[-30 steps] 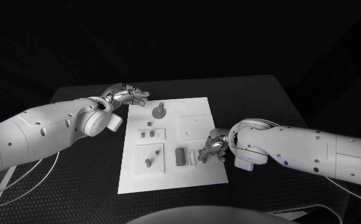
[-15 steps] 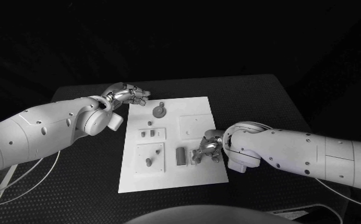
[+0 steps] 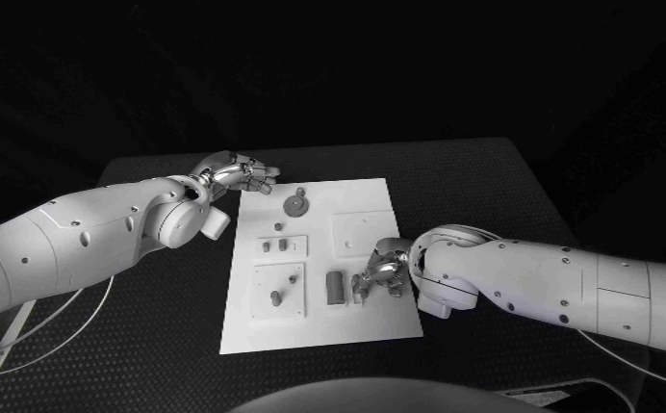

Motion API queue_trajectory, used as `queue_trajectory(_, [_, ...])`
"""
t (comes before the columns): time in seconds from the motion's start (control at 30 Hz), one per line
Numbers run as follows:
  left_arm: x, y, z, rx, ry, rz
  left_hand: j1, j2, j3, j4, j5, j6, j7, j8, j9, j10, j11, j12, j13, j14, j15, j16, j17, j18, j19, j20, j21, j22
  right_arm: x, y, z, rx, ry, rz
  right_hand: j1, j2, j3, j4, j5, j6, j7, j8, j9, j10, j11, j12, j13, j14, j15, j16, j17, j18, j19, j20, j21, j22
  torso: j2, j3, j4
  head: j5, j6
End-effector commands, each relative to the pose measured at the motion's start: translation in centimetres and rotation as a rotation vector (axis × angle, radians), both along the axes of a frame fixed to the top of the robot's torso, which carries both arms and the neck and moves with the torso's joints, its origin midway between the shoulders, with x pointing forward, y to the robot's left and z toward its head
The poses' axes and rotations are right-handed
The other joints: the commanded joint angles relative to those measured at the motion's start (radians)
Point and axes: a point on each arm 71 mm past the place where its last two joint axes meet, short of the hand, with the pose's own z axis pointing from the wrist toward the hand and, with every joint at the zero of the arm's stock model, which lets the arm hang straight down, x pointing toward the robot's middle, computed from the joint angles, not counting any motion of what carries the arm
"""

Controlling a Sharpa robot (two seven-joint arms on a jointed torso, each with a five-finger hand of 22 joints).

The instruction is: Assemble the parts on the task board

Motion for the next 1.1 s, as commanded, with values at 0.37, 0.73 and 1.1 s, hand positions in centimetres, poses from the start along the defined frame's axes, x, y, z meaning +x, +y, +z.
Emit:
queue_trajectory(0.37, [-0.06, -0.09, 0.17, -0.007, -0.008, -0.014, 0.006, -0.003, 0.005, 0.000, 0.004, 0.003, 0.001, 0.005, -0.002, 0.008, -0.001, -0.005, 0.002, 0.000, 0.002, -0.005, 0.002, 0.008, -0.006, 0.000, 0.001, 0.000, -0.28, -0.04, -1.09, 0.014, 0.029, -0.024, -0.014, -0.005, 0.002, 0.005, 0.003, -0.003, 0.005, -0.006, -0.001, -0.007, 0.003, -0.006, 0.002, -0.005, -0.001, -0.002, 0.000, 0.006, -0.002, 0.003, -0.007, 0.013, 0.000, 0.0004, 0.0000, 0.006, -0.004])
queue_trajectory(0.73, [-0.04, -0.13, 0.15, -0.006, -0.007, -0.015, 0.005, -0.004, 0.006, 0.000, 0.004, 0.003, 0.001, 0.005, -0.002, 0.008, -0.001, -0.005, 0.002, 0.000, 0.002, -0.005, 0.002, 0.007, -0.006, 0.000, 0.001, 0.000, -0.45, 0.22, -1.24, 0.025, 0.032, -0.018, -0.021, -0.010, 0.002, 0.009, 0.003, -0.004, 0.005, -0.006, -0.002, -0.008, 0.003, -0.007, 0.003, -0.006, -0.001, -0.002, 0.000, 0.006, -0.002, 0.003, -0.007, 0.012, 0.001, 0.0007, -0.0007, 0.007, -0.005])
queue_trajectory(1.1, [-0.04, -0.06, 0.14, -0.005, -0.006, -0.013, 0.005, -0.004, 0.006, 0.000, 0.004, 0.003, 0.002, 0.005, -0.002, 0.008, -0.001, -0.005, 0.002, 0.000, 0.002, -0.006, 0.003, 0.007, -0.006, 0.000, 0.001, 0.000, -0.55, 0.57, -1.13, 0.044, 0.028, -0.005, -0.026, -0.028, 0.005, 0.011, 0.003, -0.012, 0.008, -0.010, -0.004, -0.013, 0.006, -0.009, 0.006, -0.010, 0.001, -0.004, -0.001, 0.006, -0.004, 0.004, -0.010, 0.012, 0.000, 0.0001, -0.0008, 0.010, -0.007])
